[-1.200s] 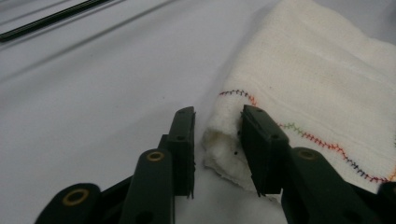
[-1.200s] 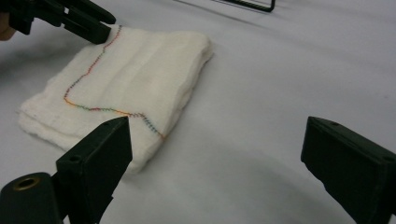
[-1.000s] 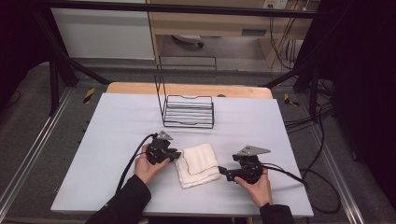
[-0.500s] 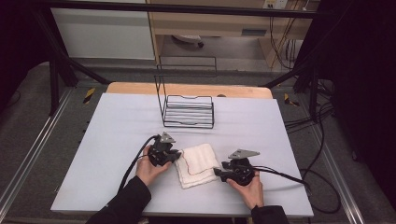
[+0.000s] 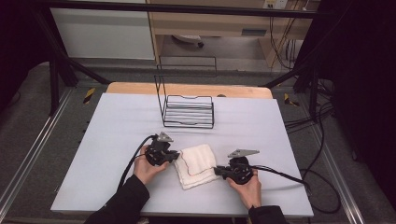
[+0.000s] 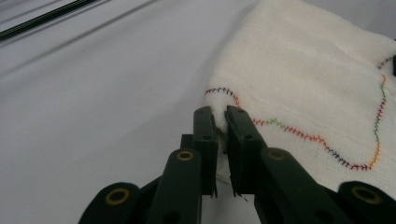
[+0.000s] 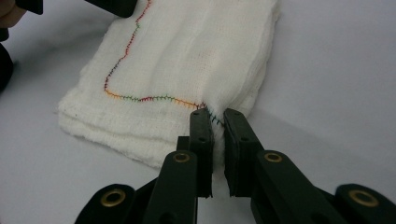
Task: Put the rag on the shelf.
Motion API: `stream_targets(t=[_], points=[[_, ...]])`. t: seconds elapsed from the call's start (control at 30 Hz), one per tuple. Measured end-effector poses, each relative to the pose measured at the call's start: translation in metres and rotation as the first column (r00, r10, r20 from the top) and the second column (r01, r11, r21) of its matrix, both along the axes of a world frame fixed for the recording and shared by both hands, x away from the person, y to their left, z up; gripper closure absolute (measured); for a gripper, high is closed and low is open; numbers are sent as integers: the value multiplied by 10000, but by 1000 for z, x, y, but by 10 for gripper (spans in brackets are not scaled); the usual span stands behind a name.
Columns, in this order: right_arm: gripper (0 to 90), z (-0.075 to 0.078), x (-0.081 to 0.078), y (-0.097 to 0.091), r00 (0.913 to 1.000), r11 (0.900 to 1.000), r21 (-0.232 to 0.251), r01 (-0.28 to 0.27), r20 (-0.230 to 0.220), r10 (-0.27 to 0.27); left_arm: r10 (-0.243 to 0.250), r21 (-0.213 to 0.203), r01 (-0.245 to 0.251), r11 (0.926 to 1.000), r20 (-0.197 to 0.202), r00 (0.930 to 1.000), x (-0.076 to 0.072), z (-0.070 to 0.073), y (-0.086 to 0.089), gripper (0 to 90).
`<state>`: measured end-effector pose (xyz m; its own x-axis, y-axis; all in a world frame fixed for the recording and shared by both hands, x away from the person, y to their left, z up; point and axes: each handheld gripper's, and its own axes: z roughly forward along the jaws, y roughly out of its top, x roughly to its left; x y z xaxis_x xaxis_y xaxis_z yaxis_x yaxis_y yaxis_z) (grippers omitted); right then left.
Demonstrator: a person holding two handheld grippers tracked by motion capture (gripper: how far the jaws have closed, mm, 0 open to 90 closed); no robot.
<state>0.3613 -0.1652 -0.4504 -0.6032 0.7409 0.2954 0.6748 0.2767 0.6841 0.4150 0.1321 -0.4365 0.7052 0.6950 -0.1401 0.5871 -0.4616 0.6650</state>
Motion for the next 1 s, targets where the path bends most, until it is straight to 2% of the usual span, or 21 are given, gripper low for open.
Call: stream_targets(t=[0.1, 0.17, 0.37, 0.5, 0.73, 0.9, 0.97, 1.0], points=[[837, 2, 2, -1, 10000, 10000, 26, -1, 20, 1, -14, -67, 14, 10000, 19, 10000, -3, 1, 4, 828], [839, 5, 7, -1, 9997, 10000, -36, -50, 233, 51, 2, -113, -2, 9999, -6, 10000, -8, 3, 7, 828], [840, 9, 17, 5, 9981, 9977, -613, -282, 524, 314, 220, -115, -219, 9997, 35, 9998, -19, 6, 11, 825], [840, 9, 23, 6, 9980, 9977, -602, -313, 527, 345, 380, -41, -380, 9993, 102, 9992, -30, 7, 14, 821], [836, 9, 32, 14, 9956, 9946, -913, -494, 754, 564, 598, 316, -610, 9976, 378, 9975, -52, 5, 14, 813], [818, 5, 32, 15, 9938, 9926, -1079, -554, 897, 652, 577, 478, -601, 9970, 499, 9971, -52, 1, 14, 781], [753, 6, 30, 13, 9916, 9942, -934, -530, 1127, 635, 480, 524, -511, 9973, 600, 9970, -51, 0, 15, 723], [753, 6, 30, 13, 9916, 9942, -934, -530, 1127, 635, 458, 504, -493, 9975, 682, 9966, -51, 1, 16, 723]])
